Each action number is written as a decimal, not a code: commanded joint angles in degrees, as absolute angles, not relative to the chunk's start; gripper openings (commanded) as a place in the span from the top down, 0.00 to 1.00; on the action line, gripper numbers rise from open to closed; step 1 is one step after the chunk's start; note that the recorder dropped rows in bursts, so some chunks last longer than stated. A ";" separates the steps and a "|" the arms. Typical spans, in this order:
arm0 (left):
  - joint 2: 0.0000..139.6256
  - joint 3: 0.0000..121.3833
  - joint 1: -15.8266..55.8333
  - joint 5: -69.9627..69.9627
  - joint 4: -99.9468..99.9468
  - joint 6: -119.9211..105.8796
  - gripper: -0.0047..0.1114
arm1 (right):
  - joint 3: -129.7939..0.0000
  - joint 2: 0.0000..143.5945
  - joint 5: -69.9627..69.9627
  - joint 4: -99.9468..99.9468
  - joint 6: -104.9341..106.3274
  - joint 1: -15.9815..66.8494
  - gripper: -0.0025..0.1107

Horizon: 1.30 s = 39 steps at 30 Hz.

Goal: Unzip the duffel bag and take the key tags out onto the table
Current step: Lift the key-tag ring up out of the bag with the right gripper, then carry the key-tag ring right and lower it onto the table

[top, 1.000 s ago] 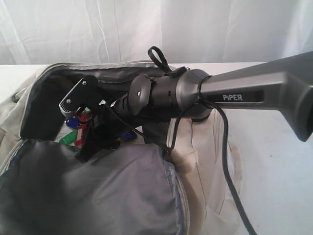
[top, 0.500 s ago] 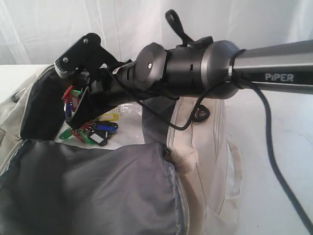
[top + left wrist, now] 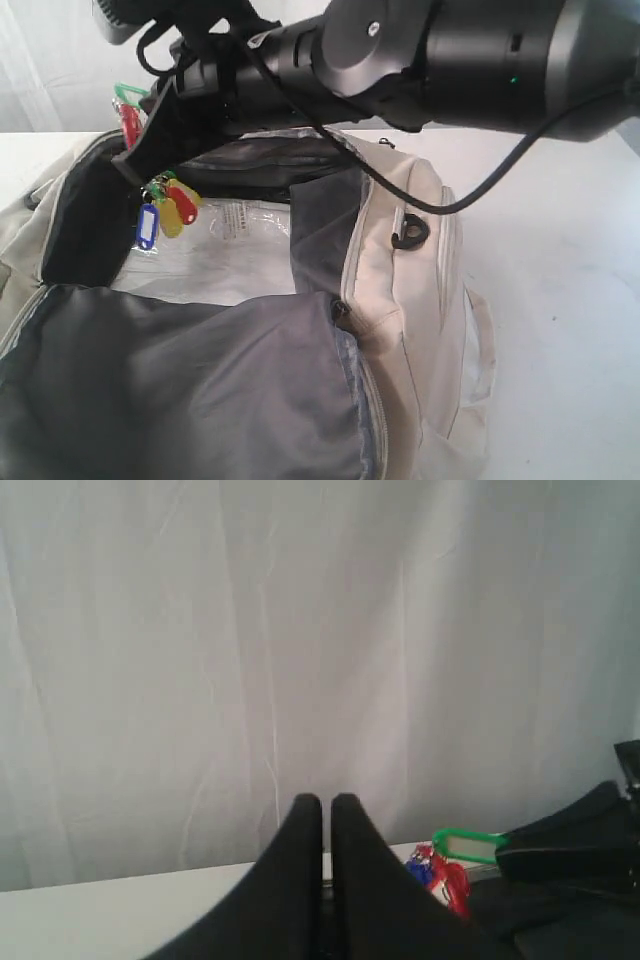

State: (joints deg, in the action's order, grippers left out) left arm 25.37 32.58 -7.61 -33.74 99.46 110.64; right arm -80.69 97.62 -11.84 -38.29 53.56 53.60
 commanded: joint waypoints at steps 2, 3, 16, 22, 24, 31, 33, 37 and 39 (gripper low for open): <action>24.73 30.88 -7.29 -33.41 99.95 110.47 0.87 | -80.56 93.50 -12.56 -37.04 53.30 52.81 0.98; 24.73 30.43 -7.29 -33.28 99.95 110.47 0.87 | -80.56 92.93 -13.17 -36.37 53.30 52.51 0.98; 24.73 26.52 -0.19 -31.80 99.95 104.27 0.87 | -80.56 80.00 -35.41 -14.28 44.74 44.29 0.98; 24.73 26.52 -0.20 -31.67 99.95 104.28 0.87 | -80.56 71.79 -39.55 3.80 33.96 43.84 0.98; 24.73 26.52 -0.20 -31.67 99.95 104.15 0.87 | -80.56 69.27 -45.31 10.33 28.54 43.75 0.98; 24.73 26.52 1.83 -31.54 99.95 103.62 0.87 | -80.44 64.84 -53.88 15.56 22.09 41.85 0.98; 24.73 26.52 2.34 -31.54 99.95 103.28 0.87 | -79.82 64.21 -55.02 15.85 21.31 41.35 0.98; 24.73 26.52 2.73 -31.67 99.95 103.25 0.87 | -76.06 62.72 -57.14 17.63 18.42 40.08 0.98; 24.73 26.52 2.73 -31.67 99.95 103.25 0.87 | -73.86 61.84 -57.69 19.25 16.72 39.30 0.98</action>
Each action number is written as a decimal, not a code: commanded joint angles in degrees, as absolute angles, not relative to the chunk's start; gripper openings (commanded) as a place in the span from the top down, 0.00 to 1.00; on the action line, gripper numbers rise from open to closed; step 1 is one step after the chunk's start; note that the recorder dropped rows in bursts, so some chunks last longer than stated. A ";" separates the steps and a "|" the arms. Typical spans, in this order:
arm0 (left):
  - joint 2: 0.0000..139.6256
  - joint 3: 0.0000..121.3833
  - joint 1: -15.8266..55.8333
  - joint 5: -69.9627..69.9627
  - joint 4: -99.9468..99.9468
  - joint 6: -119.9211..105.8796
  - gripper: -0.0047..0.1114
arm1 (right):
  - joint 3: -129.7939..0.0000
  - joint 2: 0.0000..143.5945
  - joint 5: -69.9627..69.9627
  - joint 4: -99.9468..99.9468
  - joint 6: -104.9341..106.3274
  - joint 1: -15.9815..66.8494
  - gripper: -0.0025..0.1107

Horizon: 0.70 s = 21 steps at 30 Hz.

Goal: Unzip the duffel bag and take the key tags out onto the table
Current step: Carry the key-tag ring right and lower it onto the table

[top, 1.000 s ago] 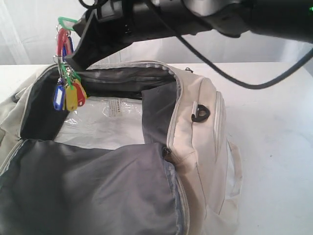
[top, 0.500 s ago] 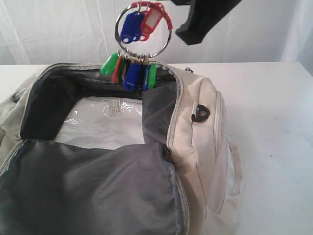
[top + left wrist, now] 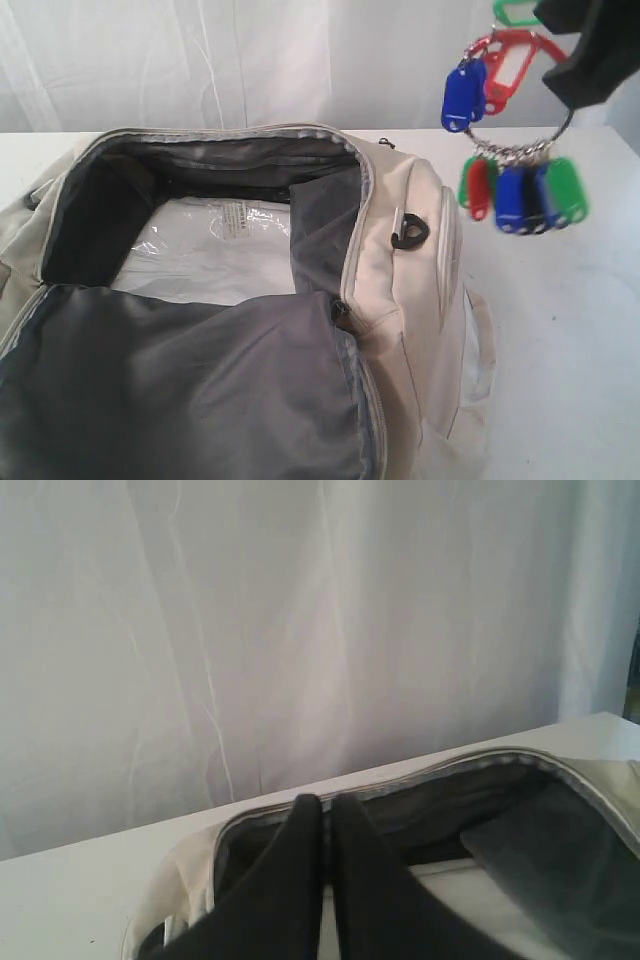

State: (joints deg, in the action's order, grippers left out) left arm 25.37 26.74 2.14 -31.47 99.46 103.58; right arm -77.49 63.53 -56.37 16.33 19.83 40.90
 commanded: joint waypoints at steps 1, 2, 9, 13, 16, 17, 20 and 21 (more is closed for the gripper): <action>24.73 26.52 2.73 -31.67 99.95 103.25 0.87 | -72.57 61.28 -57.69 19.84 16.12 38.82 0.98; 24.73 26.52 2.73 -31.67 99.95 103.25 0.87 | -71.35 60.68 -57.69 20.36 16.12 38.33 0.98; 24.73 26.52 2.73 -31.56 99.95 103.14 0.87 | -63.87 56.50 -57.49 22.67 13.75 36.47 0.98; 24.73 26.52 2.73 -31.56 99.95 103.14 0.87 | -59.69 55.44 -56.91 22.67 12.42 36.47 0.98; 24.73 26.52 2.73 -31.68 99.95 103.15 0.87 | -56.73 55.56 -56.91 22.67 11.44 36.47 0.98; 24.73 26.52 2.73 -31.68 99.95 103.15 0.87 | -55.69 55.56 -56.57 22.67 11.27 36.47 0.98; 24.73 26.52 3.11 -31.79 99.95 103.15 0.87 | -52.70 55.56 -54.27 22.80 9.55 36.47 0.98; 24.73 26.52 3.23 -31.80 99.95 103.15 0.87 | -51.98 55.56 -53.67 22.90 9.24 36.47 0.98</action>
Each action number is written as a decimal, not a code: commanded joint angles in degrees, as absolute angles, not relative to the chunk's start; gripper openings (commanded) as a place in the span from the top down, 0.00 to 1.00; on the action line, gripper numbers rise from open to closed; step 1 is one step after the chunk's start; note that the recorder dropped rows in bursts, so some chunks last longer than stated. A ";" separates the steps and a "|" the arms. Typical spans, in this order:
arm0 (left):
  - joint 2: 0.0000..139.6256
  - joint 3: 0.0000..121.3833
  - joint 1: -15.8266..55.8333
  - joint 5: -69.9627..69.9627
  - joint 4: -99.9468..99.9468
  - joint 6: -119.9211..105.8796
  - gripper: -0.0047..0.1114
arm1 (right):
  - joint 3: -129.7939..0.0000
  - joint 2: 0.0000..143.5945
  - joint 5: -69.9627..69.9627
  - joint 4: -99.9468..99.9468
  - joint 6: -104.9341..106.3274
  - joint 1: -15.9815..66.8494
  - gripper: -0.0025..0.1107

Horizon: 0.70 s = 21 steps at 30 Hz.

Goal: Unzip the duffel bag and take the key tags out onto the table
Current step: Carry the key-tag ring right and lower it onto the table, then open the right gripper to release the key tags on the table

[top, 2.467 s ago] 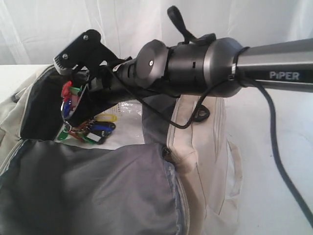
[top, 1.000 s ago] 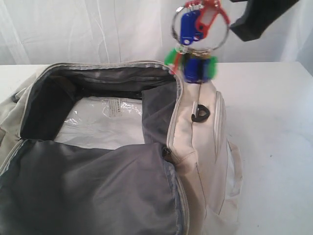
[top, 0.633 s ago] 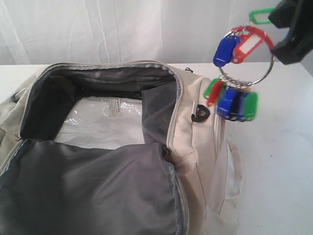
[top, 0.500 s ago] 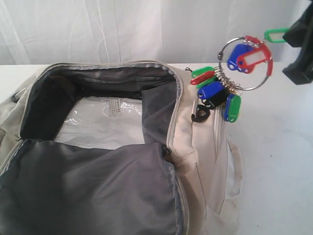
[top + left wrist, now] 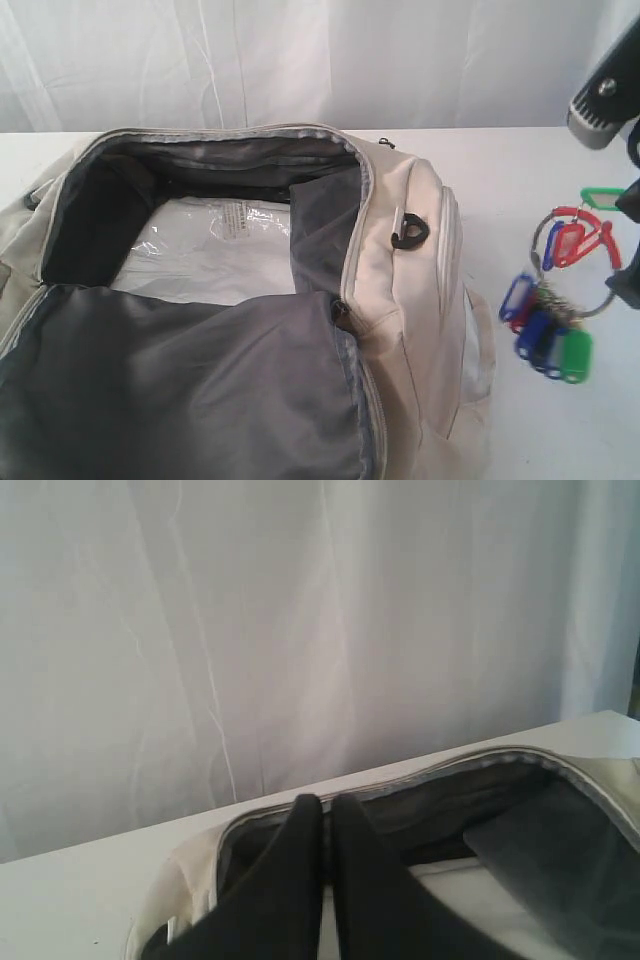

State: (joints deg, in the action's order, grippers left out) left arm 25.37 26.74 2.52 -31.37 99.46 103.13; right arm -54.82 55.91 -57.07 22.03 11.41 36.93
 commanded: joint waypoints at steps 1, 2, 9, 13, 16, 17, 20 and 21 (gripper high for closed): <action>24.73 26.52 3.36 -31.80 99.95 103.15 0.87 | -51.51 55.56 -52.82 22.92 8.70 36.47 0.98; 24.73 26.52 3.63 -31.80 99.95 103.15 0.87 | -50.86 55.56 -51.96 23.14 8.49 36.47 0.98; 24.73 26.52 3.74 -31.80 99.95 103.15 0.87 | -46.99 55.56 -47.06 29.27 2.70 36.47 0.98; 24.73 26.52 3.74 -31.80 99.95 103.15 0.87 | -44.69 55.56 -44.34 31.58 0.51 36.47 0.98; 24.73 26.52 3.74 -31.80 99.95 103.15 0.87 | -43.03 55.79 -41.14 31.81 -1.70 36.47 0.98; 24.73 26.52 3.74 -31.80 99.95 103.15 0.87 | -42.51 56.09 -40.31 31.81 -2.25 36.47 0.98; 24.73 26.52 3.74 -31.80 99.95 103.15 0.87 | -41.61 58.65 -39.66 32.21 -3.59 36.47 0.98; 24.73 26.52 3.74 -31.80 99.95 103.15 0.87 | -41.51 59.55 -39.66 32.33 -4.05 36.47 0.98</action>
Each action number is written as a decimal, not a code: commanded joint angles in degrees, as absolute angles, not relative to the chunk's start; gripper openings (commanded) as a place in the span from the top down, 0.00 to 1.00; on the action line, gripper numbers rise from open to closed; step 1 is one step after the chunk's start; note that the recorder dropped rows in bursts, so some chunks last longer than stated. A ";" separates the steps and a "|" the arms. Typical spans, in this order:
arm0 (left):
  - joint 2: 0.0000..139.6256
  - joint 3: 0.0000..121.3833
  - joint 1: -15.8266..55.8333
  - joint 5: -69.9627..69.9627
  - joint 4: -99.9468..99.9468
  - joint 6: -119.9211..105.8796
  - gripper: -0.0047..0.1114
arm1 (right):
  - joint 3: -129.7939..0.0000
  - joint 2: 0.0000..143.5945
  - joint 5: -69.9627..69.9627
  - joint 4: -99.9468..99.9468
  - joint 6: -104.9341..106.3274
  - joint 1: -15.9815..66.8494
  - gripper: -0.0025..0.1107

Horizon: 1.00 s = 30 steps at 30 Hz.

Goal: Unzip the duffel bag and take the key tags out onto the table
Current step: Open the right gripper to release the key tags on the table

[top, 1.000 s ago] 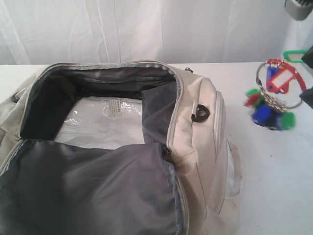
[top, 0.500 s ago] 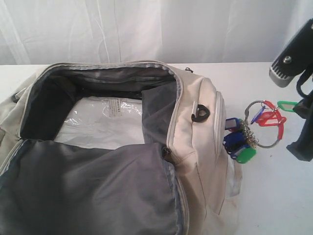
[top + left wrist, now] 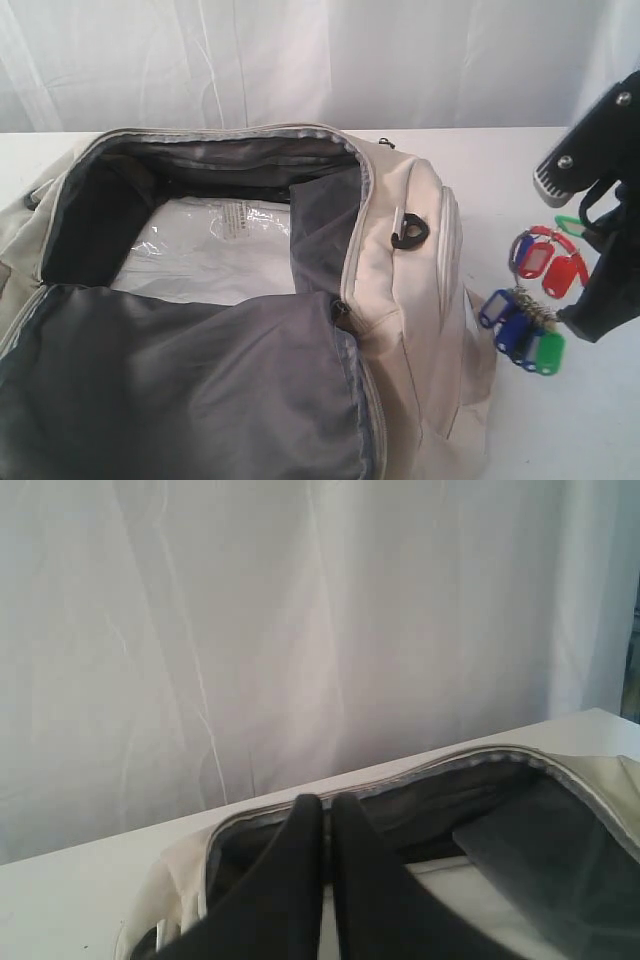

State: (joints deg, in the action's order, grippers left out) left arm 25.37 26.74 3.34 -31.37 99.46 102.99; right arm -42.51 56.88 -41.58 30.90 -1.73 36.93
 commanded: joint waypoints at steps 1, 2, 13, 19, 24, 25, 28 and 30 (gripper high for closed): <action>24.73 26.52 3.74 -31.80 99.95 103.15 0.87 | -41.40 60.73 -39.66 32.90 -5.37 36.47 0.98; 24.73 26.52 3.74 -31.80 99.95 103.15 0.87 | -41.40 61.91 -39.55 33.94 -7.21 36.47 0.98; 24.73 26.52 3.74 -31.80 99.95 103.15 0.87 | -41.04 67.63 -39.81 43.31 -19.48 36.47 0.98; 24.73 26.52 3.74 -31.80 99.95 103.15 0.87 | -38.85 70.18 -40.72 43.71 -20.93 35.22 0.98; 24.73 26.52 3.74 -31.80 99.95 103.15 0.87 | -37.26 71.60 -39.57 43.54 -23.08 31.42 0.98; 24.73 26.52 3.74 -31.80 99.95 103.15 0.87 | -37.25 71.60 -38.79 43.24 -23.08 31.27 0.98; 24.73 26.52 3.74 -31.80 99.95 103.15 0.87 | -37.25 71.60 -36.62 42.84 -23.70 31.15 0.98; 24.73 26.52 3.74 -31.80 99.95 103.15 0.87 | -37.25 71.60 -34.84 42.14 -24.41 31.15 0.98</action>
State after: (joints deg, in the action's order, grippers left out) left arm 25.37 26.74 3.34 -31.37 99.46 102.99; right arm -37.55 71.65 -37.55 42.71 -23.18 31.60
